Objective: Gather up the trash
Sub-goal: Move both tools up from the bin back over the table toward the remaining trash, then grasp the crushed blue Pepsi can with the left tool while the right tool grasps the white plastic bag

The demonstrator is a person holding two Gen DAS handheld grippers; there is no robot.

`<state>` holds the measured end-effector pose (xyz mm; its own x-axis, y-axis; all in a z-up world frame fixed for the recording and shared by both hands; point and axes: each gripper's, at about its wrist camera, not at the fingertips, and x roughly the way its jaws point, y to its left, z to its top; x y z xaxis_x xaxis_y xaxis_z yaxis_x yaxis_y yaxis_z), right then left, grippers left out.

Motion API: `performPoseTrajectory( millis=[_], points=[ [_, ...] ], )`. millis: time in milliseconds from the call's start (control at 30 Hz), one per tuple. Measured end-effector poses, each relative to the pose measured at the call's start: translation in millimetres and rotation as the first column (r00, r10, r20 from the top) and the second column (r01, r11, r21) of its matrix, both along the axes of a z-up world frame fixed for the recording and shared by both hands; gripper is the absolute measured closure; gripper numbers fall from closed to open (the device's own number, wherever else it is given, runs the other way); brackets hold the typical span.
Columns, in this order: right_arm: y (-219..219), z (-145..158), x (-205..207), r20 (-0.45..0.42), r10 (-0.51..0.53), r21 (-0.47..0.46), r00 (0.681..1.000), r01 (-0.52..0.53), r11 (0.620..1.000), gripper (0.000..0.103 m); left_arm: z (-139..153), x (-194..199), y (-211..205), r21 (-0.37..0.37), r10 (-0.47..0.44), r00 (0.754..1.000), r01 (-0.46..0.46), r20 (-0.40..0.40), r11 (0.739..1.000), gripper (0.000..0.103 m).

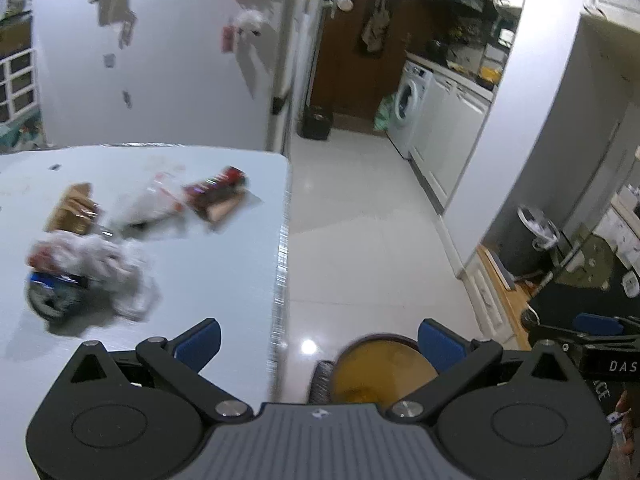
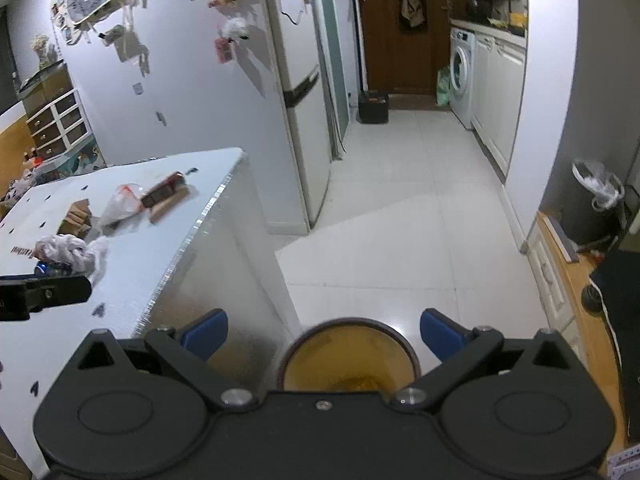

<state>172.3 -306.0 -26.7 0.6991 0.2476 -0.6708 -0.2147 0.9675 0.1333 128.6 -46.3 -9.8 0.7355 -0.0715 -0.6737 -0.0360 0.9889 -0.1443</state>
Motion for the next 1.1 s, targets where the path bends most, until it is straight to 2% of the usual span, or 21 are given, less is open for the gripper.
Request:
performPoseTrajectory(
  millis=[200,500,800,900,1000,1100],
  points=[
    [54,17,-7,0.064,0.047,0.002,0.997,-0.047,0.999,0.000,18,-18,56,-0.006,0.064,0.996,-0.064,0.055,0.998,0.000],
    [139,28,-10,0.100,0.148,0.045,0.984,-0.153,0.987,0.000,26,-40,138,-0.013,0.135,0.987,-0.134,0.084,0.991,0.000],
    [218,33,-8,0.137,0.258,0.038,0.956,-0.265,0.963,0.000,25,-50,210,-0.024,0.221,0.972,-0.220,0.073,0.975,0.000],
    [239,32,-1,0.125,0.295,0.067,0.947,-0.305,0.950,0.000,22,-49,231,-0.034,0.242,0.968,-0.240,0.066,0.970,0.000],
    [259,30,8,0.101,0.322,0.082,0.941,-0.331,0.940,0.000,18,-47,251,-0.058,0.263,0.963,-0.260,0.057,0.964,0.000],
    [282,27,16,0.112,0.361,0.054,0.926,-0.368,0.928,0.000,14,-43,269,-0.092,0.264,0.963,-0.259,0.050,0.962,0.000]
  ],
)
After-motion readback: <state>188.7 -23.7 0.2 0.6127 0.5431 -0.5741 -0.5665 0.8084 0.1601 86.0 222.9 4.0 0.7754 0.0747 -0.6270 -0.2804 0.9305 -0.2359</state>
